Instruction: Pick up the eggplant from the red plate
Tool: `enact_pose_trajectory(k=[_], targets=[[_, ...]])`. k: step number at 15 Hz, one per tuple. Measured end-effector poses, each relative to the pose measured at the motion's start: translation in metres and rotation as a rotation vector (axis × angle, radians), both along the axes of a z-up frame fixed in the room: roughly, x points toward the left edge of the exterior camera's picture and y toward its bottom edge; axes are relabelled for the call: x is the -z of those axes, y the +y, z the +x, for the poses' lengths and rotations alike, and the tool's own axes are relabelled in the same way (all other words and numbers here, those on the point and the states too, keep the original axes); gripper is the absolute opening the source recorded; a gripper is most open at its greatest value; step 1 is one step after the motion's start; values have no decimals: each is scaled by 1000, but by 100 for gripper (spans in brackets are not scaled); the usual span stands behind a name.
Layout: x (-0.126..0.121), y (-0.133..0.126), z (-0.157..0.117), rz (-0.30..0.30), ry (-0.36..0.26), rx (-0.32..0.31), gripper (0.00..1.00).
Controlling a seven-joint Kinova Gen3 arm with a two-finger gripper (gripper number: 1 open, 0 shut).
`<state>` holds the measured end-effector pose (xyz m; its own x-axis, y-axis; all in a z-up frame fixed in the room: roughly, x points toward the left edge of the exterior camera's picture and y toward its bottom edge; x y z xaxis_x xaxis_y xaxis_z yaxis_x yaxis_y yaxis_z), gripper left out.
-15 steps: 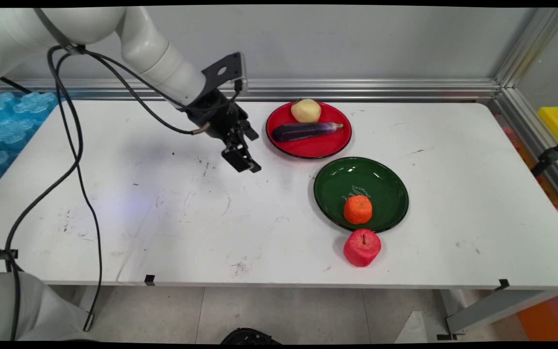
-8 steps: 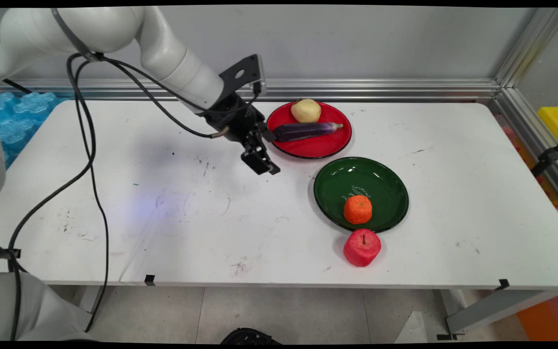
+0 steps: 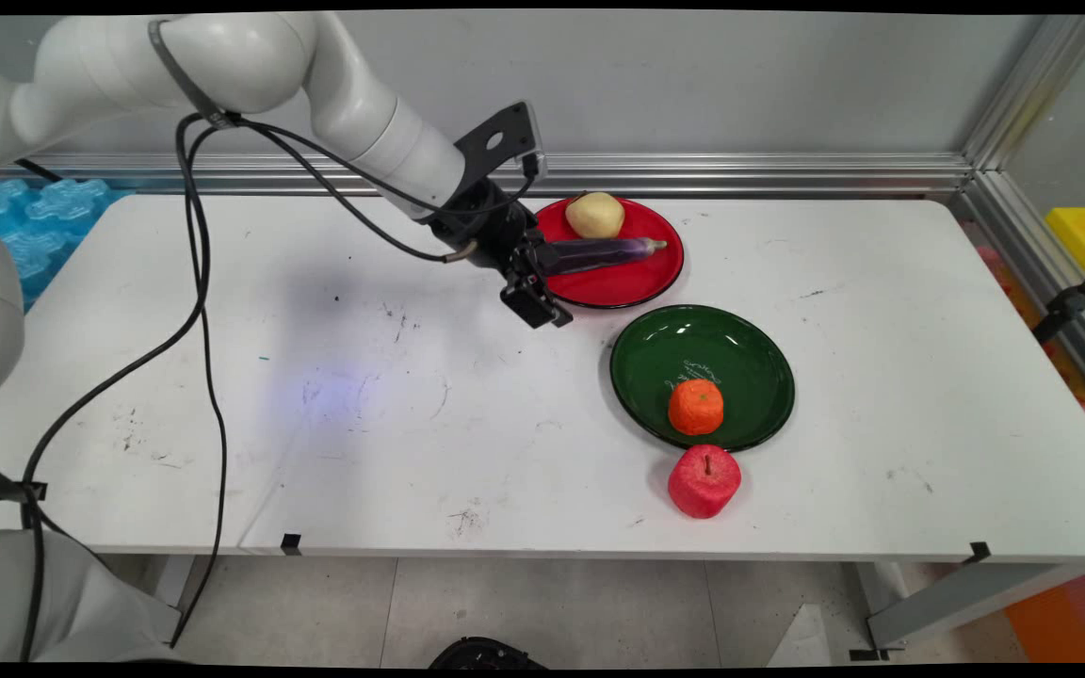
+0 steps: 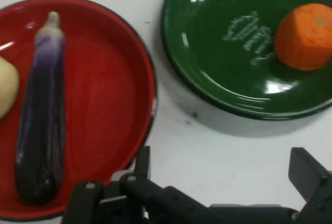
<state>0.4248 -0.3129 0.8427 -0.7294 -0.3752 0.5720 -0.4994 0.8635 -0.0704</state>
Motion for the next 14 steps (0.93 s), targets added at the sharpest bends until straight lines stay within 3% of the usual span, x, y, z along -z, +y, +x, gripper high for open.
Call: enact_pose_trajectory(k=[14], targets=[[29,-82,18,-78,-2,8,100]])
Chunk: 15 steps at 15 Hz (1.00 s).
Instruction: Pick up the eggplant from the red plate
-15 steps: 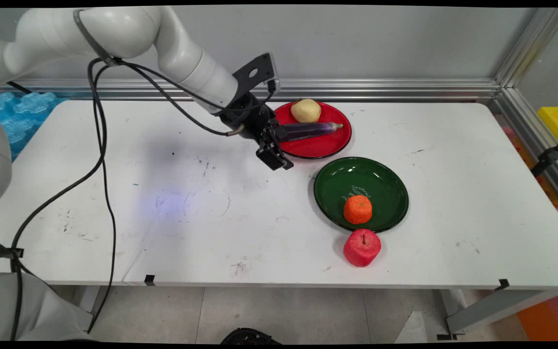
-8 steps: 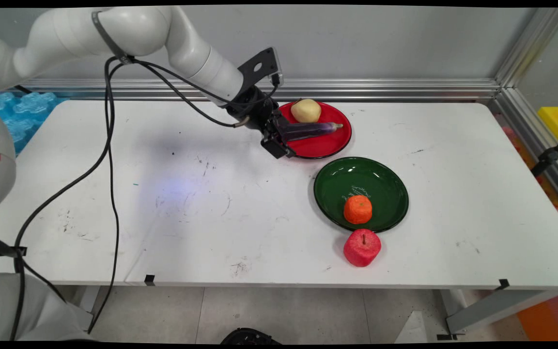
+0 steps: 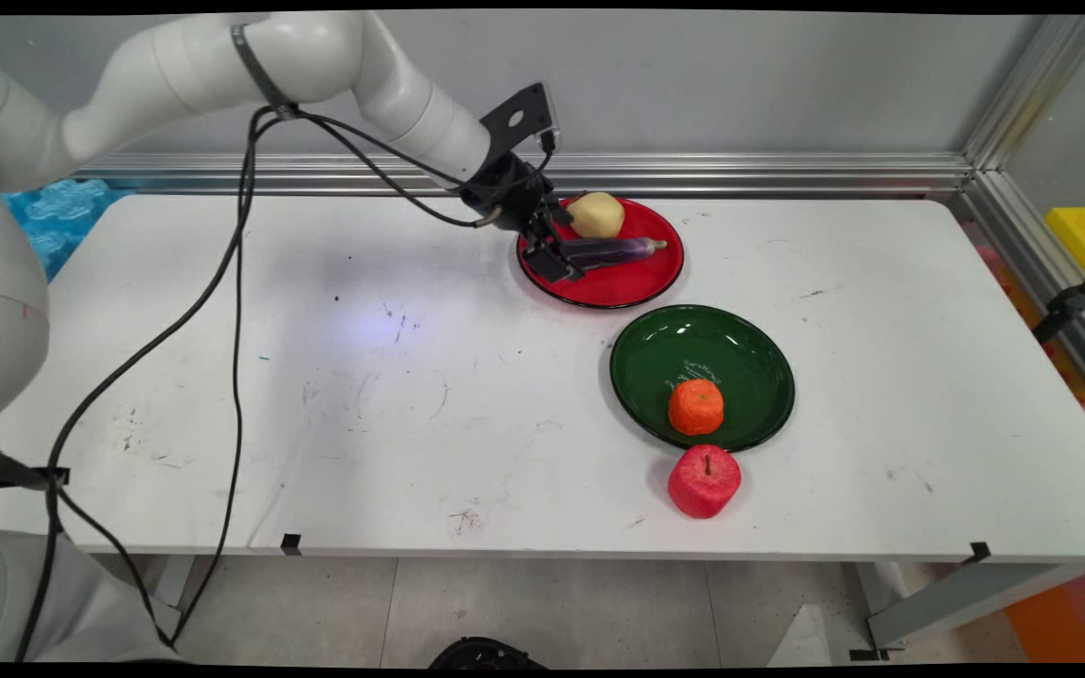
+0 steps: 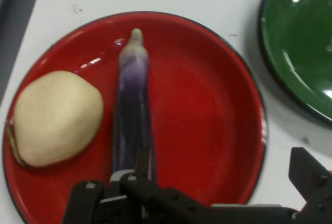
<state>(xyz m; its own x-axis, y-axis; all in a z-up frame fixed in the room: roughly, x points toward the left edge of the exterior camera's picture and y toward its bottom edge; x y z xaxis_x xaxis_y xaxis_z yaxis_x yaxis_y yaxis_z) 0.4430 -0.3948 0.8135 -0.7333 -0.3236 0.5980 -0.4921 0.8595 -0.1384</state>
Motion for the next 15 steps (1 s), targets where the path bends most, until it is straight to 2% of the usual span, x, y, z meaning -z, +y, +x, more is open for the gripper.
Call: enact_pose_trajectory(k=[7,15], targets=[[21,-36,-6,-19,16,-2,100],[47,-68,-7,-29,-4,-4,100]])
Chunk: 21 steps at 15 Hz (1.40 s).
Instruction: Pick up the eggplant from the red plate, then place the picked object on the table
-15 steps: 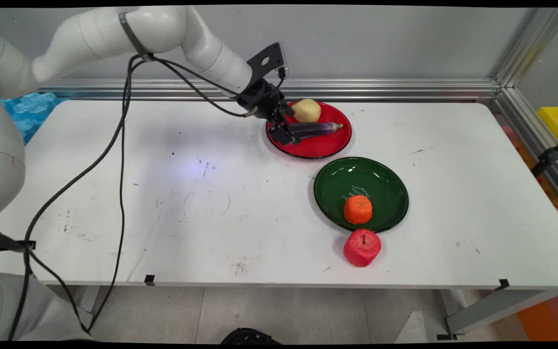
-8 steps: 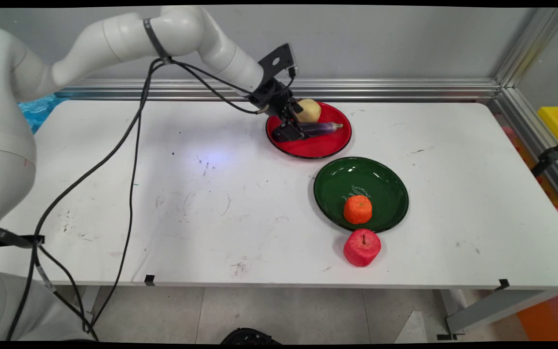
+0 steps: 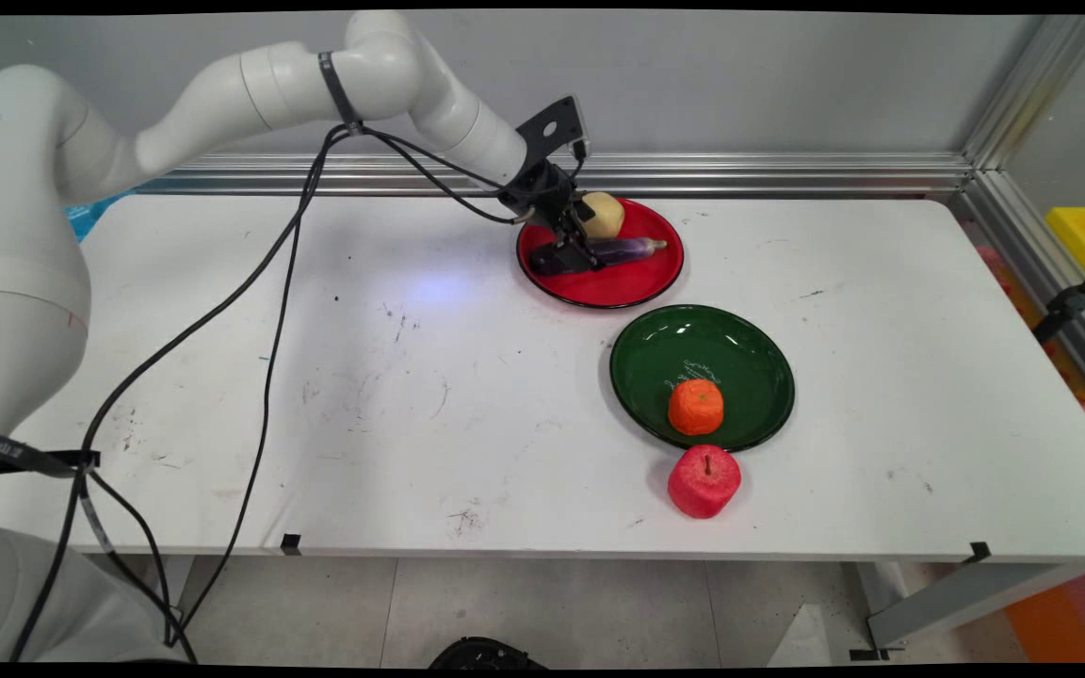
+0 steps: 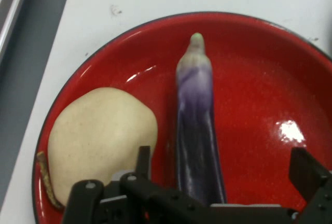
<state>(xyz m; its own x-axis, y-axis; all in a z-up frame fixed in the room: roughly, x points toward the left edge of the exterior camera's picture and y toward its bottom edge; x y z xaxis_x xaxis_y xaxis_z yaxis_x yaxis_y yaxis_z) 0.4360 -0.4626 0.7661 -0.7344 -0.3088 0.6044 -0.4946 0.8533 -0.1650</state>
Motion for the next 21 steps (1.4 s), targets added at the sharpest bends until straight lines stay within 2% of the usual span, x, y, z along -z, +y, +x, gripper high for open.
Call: enact_pose_trajectory(k=[8,9,16,21], targets=[[15,-9,4,10,-32,12,100],[16,-10,4,12,-34,14,0],[18,-11,2,19,-39,22,0],[4,-8,-7,16,-23,28,0]])
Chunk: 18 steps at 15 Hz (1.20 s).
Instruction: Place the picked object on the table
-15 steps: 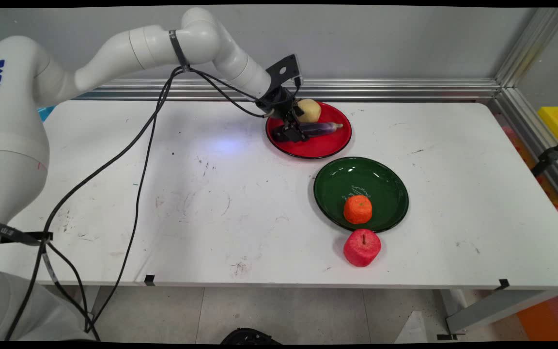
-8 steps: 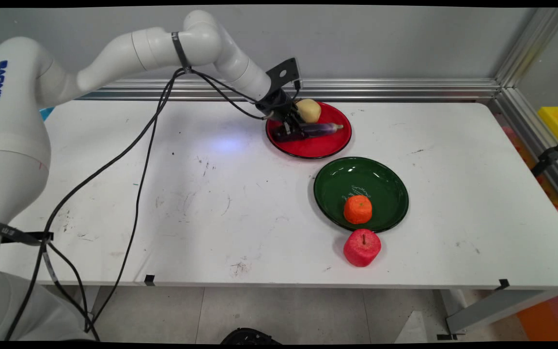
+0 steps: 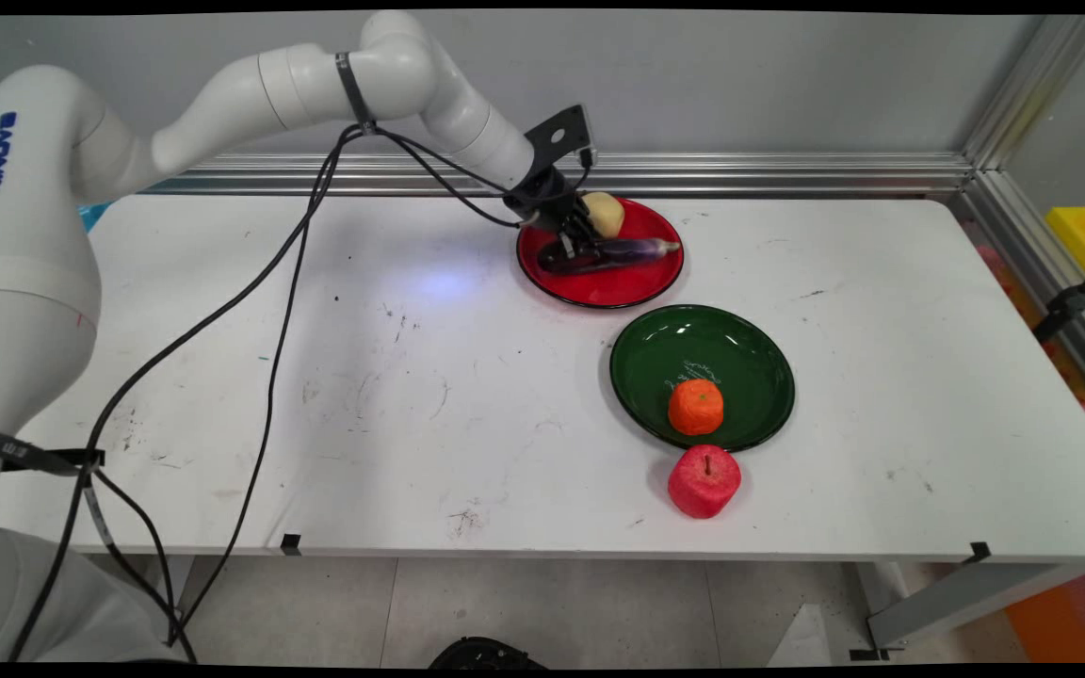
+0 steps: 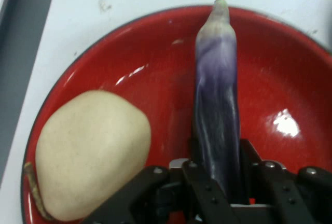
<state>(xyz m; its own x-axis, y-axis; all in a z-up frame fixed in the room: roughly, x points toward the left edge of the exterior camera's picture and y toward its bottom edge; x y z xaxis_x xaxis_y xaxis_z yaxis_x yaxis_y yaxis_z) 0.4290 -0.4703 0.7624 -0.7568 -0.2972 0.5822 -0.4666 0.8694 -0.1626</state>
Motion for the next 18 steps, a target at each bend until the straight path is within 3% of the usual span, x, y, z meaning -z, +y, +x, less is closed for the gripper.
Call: enact_pose_trajectory(k=[10,18], targets=[[-50,55,-14,42,22,2,0],[-65,107,0,113,3,-13,0]])
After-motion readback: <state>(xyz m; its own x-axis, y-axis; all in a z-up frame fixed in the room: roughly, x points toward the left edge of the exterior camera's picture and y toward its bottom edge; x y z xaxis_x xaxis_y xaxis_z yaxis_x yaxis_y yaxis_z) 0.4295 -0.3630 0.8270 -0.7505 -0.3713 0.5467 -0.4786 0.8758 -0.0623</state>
